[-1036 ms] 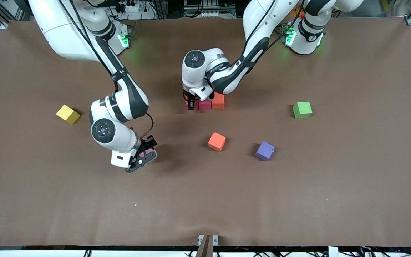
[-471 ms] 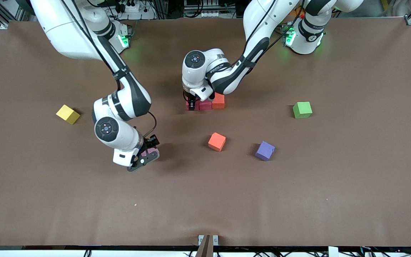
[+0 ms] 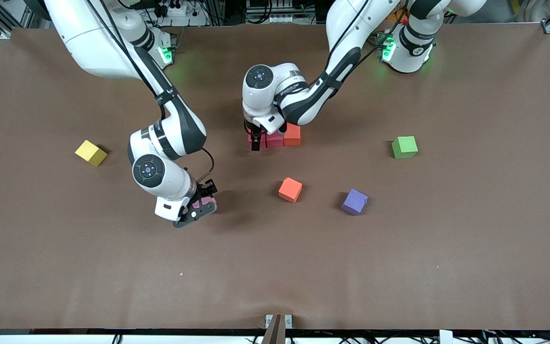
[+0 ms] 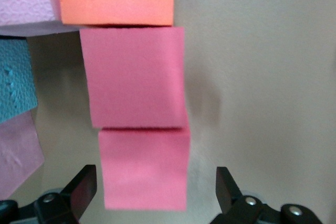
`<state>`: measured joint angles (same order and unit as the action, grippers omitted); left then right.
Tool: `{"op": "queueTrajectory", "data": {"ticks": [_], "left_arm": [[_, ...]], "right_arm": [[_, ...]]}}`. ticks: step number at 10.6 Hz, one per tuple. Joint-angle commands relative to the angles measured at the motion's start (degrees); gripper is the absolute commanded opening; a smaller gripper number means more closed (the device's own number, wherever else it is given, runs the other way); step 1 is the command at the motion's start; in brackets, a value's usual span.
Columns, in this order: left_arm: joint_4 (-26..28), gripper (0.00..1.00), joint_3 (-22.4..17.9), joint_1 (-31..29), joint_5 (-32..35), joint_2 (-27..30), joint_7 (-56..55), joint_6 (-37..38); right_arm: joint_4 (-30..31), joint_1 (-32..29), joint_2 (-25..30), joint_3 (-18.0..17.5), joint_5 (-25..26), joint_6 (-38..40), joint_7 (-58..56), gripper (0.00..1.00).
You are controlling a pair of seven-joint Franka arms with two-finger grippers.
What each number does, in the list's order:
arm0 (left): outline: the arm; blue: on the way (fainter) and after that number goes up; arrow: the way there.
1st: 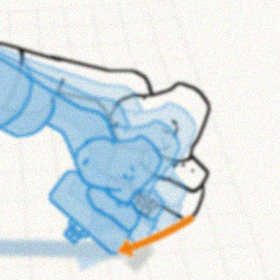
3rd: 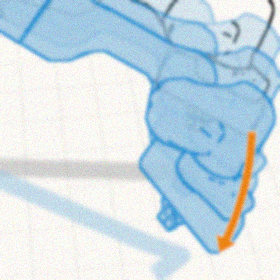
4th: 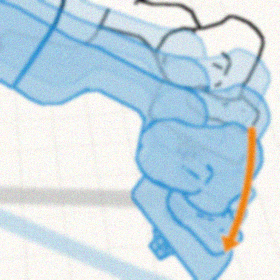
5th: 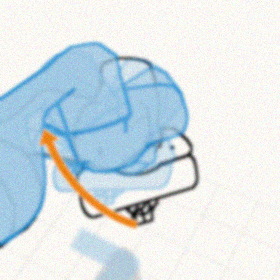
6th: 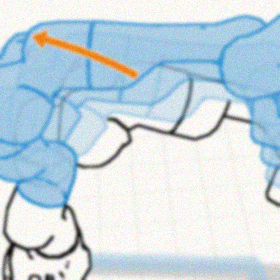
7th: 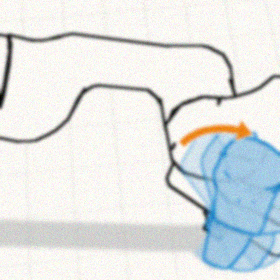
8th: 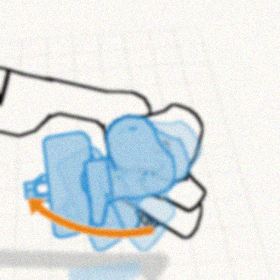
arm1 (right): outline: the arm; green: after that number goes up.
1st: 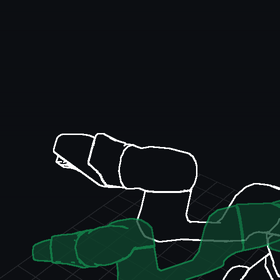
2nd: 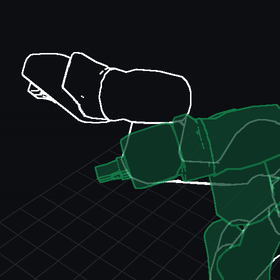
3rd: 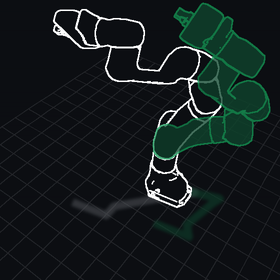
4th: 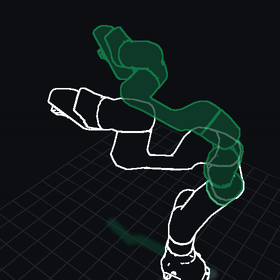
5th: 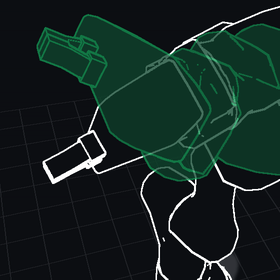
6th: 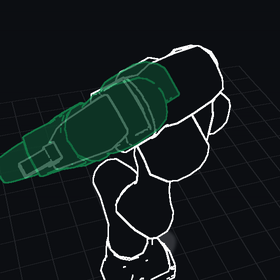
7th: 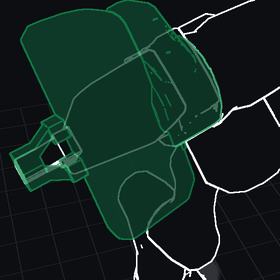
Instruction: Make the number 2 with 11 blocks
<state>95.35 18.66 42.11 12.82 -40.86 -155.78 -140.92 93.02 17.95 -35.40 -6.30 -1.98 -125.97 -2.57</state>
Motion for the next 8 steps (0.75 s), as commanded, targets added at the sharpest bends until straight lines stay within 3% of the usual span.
{"op": "queueTrajectory", "data": {"ticks": [1,5,8], "left_arm": [[0.63,1.0,-0.02,0.08,2.47,3.77,-0.51,4.24],[0.28,1.0,-0.2,-4.48,5.63,5.35,11.08,6.27],[-1.21,1.0,-1.42,-8.79,5.46,5.27,24.25,6.28]], "right_arm": [[0.85,0.5,0.86,-0.2,-0.21,0.46,4.57,0.48],[2.16,2.7,0.95,-0.2,-0.22,-1.72,11.35,0.48],[6.98,4.98,2.35,-0.2,-0.22,-8.04,18.36,0.47]]}}
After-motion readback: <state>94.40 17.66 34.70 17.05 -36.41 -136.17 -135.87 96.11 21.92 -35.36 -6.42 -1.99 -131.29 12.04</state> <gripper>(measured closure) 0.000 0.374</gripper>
